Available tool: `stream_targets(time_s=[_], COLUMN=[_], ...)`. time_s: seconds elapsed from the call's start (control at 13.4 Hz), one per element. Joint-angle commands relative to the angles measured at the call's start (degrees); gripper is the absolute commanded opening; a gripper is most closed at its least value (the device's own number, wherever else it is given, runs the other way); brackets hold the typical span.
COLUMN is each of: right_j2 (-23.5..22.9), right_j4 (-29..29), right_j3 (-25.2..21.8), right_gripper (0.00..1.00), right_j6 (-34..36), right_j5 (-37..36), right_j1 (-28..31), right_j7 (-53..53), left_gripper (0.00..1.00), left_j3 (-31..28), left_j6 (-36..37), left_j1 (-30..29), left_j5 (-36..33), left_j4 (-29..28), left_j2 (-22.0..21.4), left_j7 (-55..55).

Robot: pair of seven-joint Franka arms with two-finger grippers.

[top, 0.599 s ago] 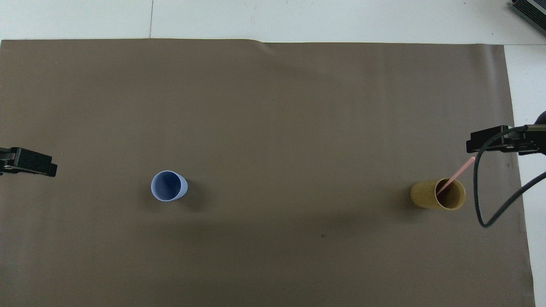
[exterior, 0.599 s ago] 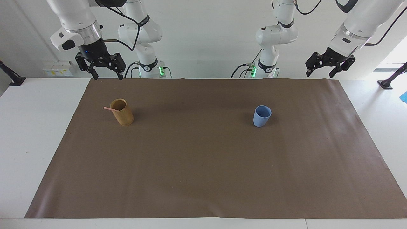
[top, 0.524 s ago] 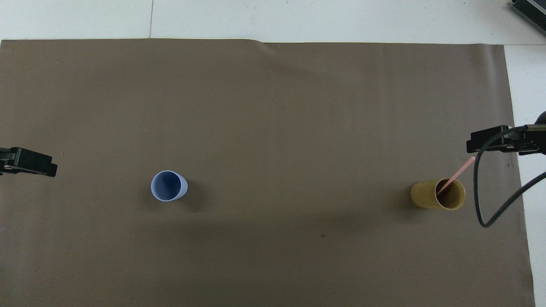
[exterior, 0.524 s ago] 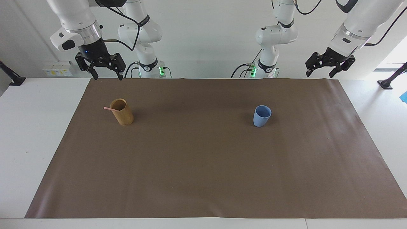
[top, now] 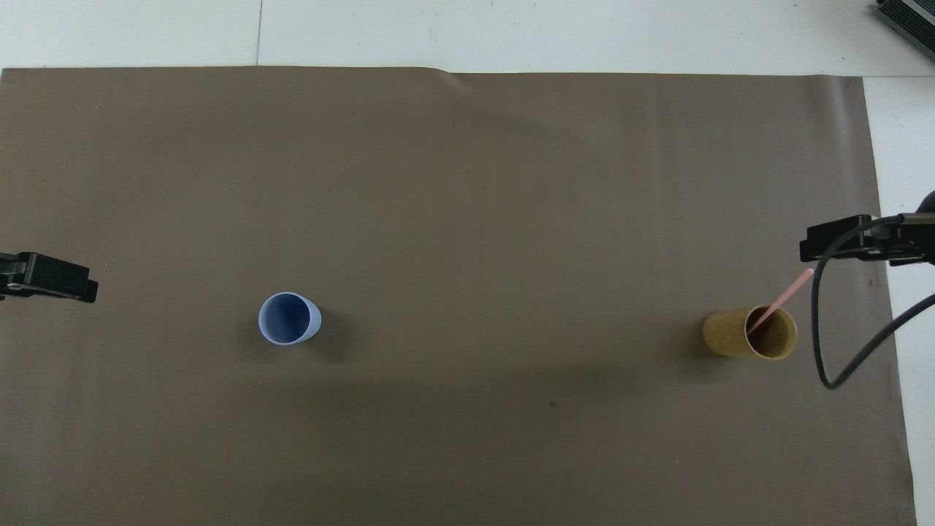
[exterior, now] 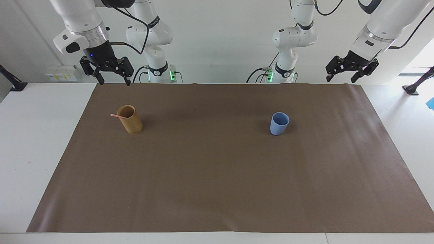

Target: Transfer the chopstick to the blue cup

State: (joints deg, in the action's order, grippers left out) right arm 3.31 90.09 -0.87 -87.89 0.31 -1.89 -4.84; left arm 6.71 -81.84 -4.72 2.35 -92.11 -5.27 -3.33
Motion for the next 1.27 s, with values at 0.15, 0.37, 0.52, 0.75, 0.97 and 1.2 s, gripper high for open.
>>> stream_targets(time_s=[0.15,0.37,0.52,0.75,0.97,1.2], right_j2=[0.5,0.5,0.4,0.5,0.5,0.5], right_j4=[-0.1,-0.1,-0.1,-0.1,-0.1,-0.1], right_j3=[0.0,-0.1,-0.1,-0.1,-0.1,-0.1], right_gripper=[1.00,1.00,1.00,1.00,1.00,1.00], right_j6=[0.4,0.4,0.4,0.4,0.5,0.4], right_j5=[0.0,0.0,0.0,0.0,0.0,0.0], right_j1=[0.1,0.2,0.2,0.2,0.1,0.1], right_j7=[-0.6,-0.6,-0.6,-0.6,-0.6,-0.6], left_gripper=[1.00,1.00,1.00,1.00,1.00,1.00], left_j3=[0.1,0.1,0.1,0.1,0.2,0.2], left_j6=[-1.5,-3.1,-4.6,-11.7,-19.3,-28.4], left_j1=[0.2,1.4,1.4,1.5,2.4,7.3], left_j5=[-0.2,-0.2,-0.2,-0.2,-0.2,0.2], left_j4=[-2.2,-2.9,-5.7,-13.8,-20.9,-28.3], left_j2=[-1.8,-1.8,-1.6,-1.8,-1.7,-1.2], left_j7=[1.0,1.0,1.0,1.0,1.4,10.1])
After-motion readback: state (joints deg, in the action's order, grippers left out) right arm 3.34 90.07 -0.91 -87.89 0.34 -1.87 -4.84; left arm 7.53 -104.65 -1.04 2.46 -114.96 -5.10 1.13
